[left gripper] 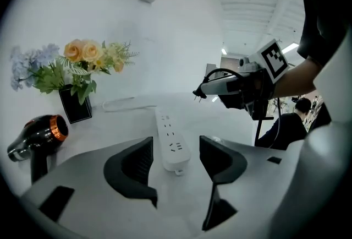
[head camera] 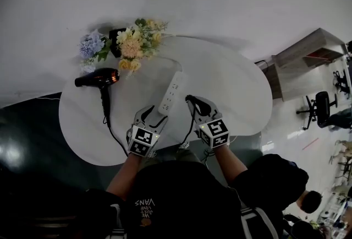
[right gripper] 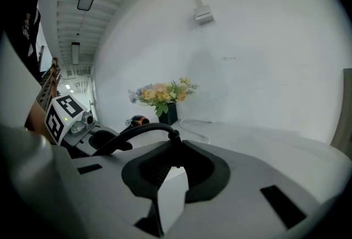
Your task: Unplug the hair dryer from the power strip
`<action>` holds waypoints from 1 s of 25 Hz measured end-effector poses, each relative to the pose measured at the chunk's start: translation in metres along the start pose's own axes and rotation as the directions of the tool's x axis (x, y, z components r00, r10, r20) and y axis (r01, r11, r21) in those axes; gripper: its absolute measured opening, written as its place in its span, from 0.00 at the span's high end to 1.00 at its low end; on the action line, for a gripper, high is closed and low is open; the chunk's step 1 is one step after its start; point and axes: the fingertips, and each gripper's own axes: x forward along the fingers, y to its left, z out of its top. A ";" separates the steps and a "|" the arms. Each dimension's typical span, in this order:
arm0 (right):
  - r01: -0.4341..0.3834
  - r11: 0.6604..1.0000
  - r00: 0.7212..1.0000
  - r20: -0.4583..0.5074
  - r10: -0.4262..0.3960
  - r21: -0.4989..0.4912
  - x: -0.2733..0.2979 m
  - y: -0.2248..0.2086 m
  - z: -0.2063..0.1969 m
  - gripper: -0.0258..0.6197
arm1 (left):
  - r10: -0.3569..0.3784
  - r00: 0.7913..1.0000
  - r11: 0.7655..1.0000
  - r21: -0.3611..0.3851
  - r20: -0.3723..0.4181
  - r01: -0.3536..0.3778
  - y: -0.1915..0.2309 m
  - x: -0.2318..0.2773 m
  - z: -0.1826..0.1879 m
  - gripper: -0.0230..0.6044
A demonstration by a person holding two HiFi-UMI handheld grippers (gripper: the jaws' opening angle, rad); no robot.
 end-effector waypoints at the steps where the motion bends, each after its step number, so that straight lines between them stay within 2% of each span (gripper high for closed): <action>1: 0.017 1.000 1.000 0.007 -0.017 0.007 -0.004 0.001 0.001 0.85 | -0.006 1.000 1.000 0.004 0.011 0.006 0.000 -0.005 0.003 0.52; 5: 0.083 0.996 0.996 0.037 -0.084 0.035 -0.019 0.004 0.002 0.85 | -0.026 0.998 0.999 0.041 0.065 0.024 0.000 -0.019 0.016 0.53; 10: 0.150 0.986 0.986 0.064 -0.155 0.067 -0.037 0.011 0.002 0.85 | -0.036 0.990 0.995 0.093 0.134 0.024 0.000 -0.035 0.028 0.65; 18: 0.243 0.962 0.962 0.100 -0.256 0.123 -0.066 0.026 0.004 0.85 | -0.079 0.979 0.987 0.152 0.187 0.050 -0.004 -0.061 0.042 0.87; 21: 0.272 0.952 0.951 0.113 -0.289 0.144 -0.076 0.034 0.004 0.85 | -0.116 0.971 0.986 0.145 0.207 0.087 -0.010 -0.070 0.045 0.90; 25: 0.308 0.936 0.936 0.123 -0.330 0.171 -0.089 0.043 0.003 0.85 | -0.136 0.961 0.982 0.160 0.239 0.099 -0.010 -0.081 0.045 0.92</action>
